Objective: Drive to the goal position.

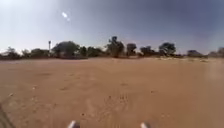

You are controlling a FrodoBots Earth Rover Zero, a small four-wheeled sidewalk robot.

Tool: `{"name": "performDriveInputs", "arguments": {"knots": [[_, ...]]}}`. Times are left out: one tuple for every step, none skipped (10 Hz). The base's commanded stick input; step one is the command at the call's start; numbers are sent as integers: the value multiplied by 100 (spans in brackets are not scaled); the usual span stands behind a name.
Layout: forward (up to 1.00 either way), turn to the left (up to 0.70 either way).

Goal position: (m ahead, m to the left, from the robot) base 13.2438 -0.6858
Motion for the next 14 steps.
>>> {"name": "performDriveInputs", "arguments": {"knots": [[70,0],[70,0],[70,0],[70,0],[70,0],[70,0],[70,0],[70,0],[70,0],[70,0],[70,0],[70,0],[70,0],[70,0]]}}
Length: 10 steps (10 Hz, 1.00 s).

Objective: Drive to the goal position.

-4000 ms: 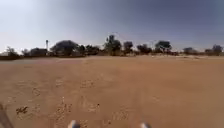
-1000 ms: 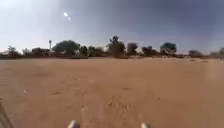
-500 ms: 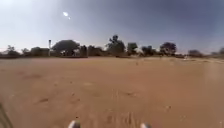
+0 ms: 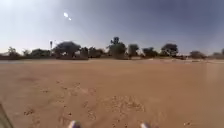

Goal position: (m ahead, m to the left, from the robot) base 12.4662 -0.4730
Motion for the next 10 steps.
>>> {"name": "performDriveInputs", "arguments": {"knots": [[70,0],[70,0],[70,0],[70,0],[70,0],[70,0],[70,0],[70,0],[70,0],[70,0]]}}
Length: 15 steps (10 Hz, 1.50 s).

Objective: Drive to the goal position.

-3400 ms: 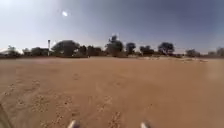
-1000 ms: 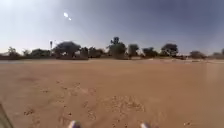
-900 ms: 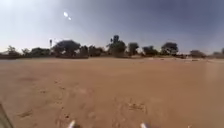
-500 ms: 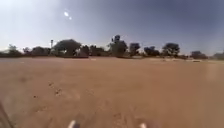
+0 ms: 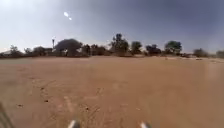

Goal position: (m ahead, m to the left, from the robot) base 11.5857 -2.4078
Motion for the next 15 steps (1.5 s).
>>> {"name": "performDriveInputs", "arguments": {"knots": [[70,0],[70,0],[70,0],[70,0],[70,0],[70,0],[70,0],[70,0],[70,0],[70,0],[70,0],[70,0],[70,0],[70,0],[70,0]]}}
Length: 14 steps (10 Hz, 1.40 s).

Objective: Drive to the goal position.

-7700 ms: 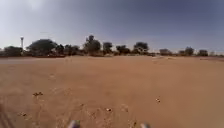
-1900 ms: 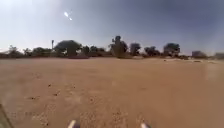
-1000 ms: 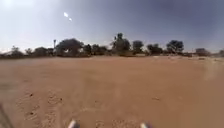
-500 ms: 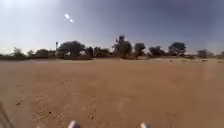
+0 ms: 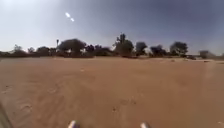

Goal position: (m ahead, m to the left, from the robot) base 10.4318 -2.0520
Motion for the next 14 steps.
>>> {"name": "performDriveInputs", "arguments": {"knots": [[70,0],[70,0],[70,0],[70,0],[70,0],[70,0],[70,0],[70,0],[70,0],[70,0],[70,0],[70,0],[70,0],[70,0]]}}
